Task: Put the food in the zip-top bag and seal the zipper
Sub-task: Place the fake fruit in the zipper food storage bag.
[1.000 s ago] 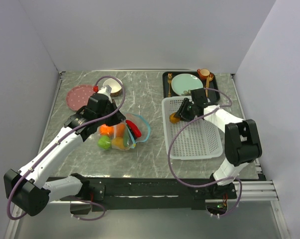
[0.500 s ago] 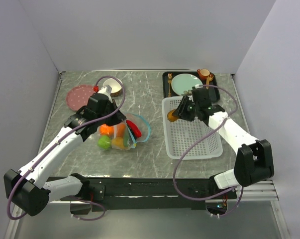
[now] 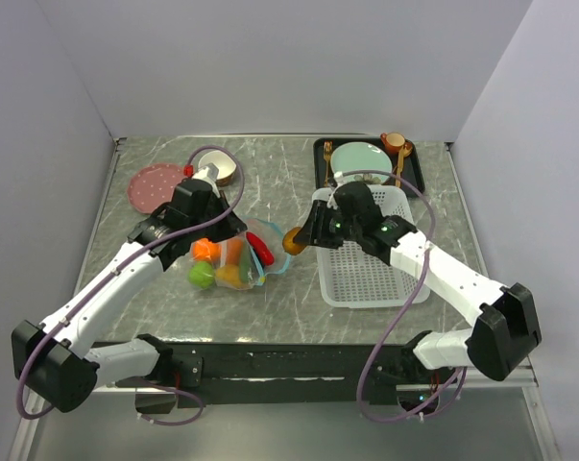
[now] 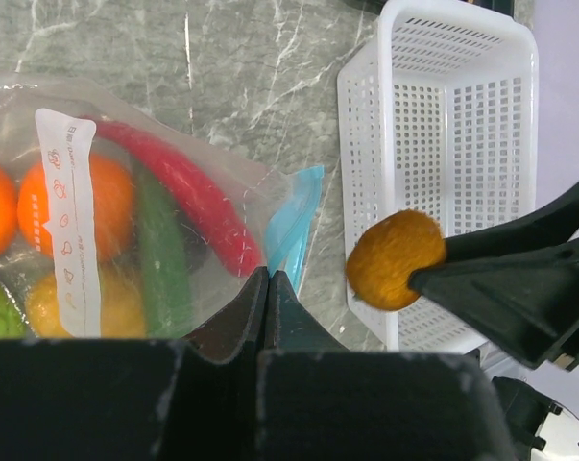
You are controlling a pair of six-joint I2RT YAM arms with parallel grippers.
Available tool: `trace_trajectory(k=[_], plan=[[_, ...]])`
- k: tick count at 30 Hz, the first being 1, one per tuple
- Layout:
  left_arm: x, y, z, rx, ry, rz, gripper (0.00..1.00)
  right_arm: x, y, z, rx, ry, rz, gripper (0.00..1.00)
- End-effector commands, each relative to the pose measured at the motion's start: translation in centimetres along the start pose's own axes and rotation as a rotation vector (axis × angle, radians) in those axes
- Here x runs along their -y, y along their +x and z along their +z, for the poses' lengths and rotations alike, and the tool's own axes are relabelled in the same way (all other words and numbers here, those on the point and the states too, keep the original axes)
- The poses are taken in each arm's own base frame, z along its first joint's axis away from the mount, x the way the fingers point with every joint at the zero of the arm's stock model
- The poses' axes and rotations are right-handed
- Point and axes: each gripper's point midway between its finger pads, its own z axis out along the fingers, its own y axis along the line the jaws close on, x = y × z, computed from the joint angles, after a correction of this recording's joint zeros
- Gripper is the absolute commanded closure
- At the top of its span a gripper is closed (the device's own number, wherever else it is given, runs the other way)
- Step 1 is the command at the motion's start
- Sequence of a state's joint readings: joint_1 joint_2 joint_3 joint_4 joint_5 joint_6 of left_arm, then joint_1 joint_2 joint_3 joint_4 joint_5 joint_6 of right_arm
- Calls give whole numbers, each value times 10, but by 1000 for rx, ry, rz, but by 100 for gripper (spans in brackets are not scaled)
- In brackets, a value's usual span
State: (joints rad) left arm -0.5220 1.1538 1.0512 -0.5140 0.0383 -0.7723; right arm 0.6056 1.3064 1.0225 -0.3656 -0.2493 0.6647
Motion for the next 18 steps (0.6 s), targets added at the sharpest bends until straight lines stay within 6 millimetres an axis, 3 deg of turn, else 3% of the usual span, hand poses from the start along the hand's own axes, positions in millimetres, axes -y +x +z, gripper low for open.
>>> trace_trajectory(k=[1, 6, 8, 18], plan=[[17, -13, -3, 38, 65, -4, 99, -31, -6, 7, 4, -66, -34, 71], [14, -13, -6, 49, 53, -1, 99, -57, -3, 23, -30, -109, -74, 71], [13, -14, -8, 54, 52, -1, 99, -61, 6, 36, -67, -109, -83, 71], [14, -18, -14, 71, 47, 2, 99, -97, 9, 83, -125, -154, -125, 70]])
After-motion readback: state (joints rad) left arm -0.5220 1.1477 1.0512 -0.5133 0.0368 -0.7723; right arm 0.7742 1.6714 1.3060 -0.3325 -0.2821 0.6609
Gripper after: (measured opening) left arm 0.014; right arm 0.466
